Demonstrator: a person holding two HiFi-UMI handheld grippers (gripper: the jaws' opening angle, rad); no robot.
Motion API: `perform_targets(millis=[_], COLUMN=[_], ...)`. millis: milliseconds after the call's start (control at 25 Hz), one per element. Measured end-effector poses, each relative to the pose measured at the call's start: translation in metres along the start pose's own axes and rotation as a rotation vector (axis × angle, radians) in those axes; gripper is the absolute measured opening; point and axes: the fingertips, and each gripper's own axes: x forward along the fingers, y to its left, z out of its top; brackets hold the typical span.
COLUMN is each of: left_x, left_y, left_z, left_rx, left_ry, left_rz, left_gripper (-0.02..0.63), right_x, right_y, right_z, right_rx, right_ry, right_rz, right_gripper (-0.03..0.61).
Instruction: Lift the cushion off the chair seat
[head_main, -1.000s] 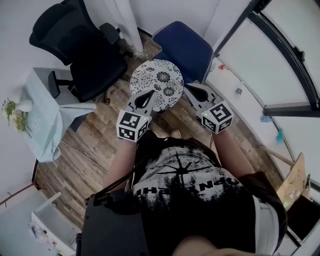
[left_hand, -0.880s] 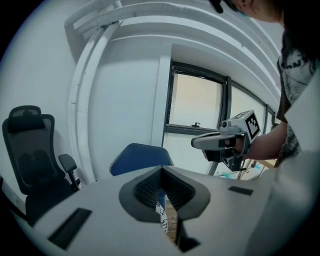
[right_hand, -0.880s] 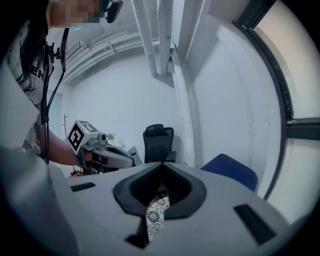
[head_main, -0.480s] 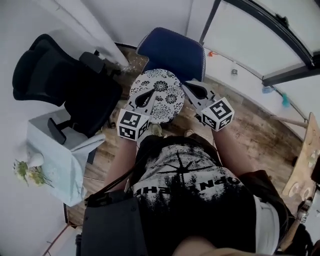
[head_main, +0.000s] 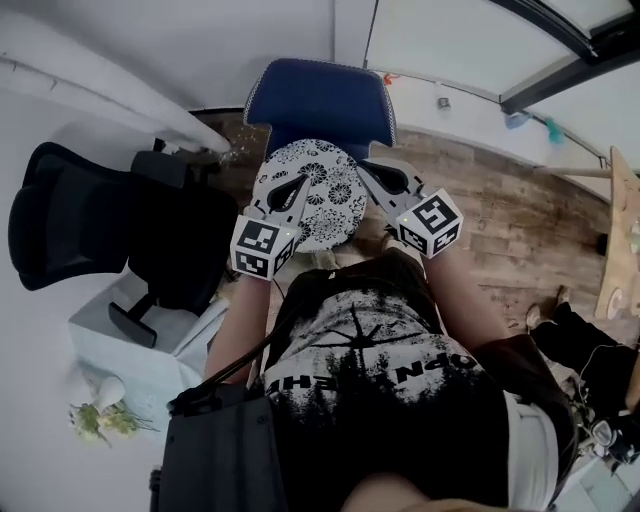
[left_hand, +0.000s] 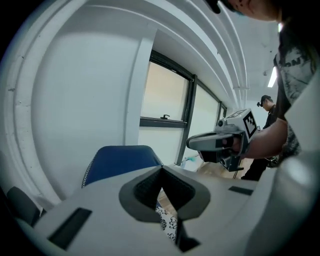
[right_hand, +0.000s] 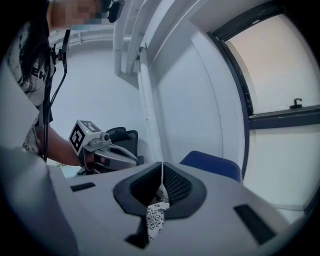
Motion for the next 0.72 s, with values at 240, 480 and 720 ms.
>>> perform_targets(millis=[240, 480, 720], left_x=[0.024, 0.045, 0.057], left_y=[-0.006, -0.012, -0.004], left_z=[-0.003, -0.006, -0.027], left_rx=[-0.021, -0.068, -0.117], left_ry=[0.024, 0.031, 0.06], left_rz=[-0.01, 0.019, 0.056], left_gripper=[0.012, 0.012, 0.012], right_x=[-0.003, 0.005, 0.027], right_y=[-0.016, -0.031, -0.039], right_z=[-0.01, -0.037, -0.082], right_rx=[-0.003, 0.015, 0.08], right_ry=[0.045, 0.131, 0.205], right_rz=[0.019, 0.086, 0.143], right_gripper=[0.02, 0.021, 0.026])
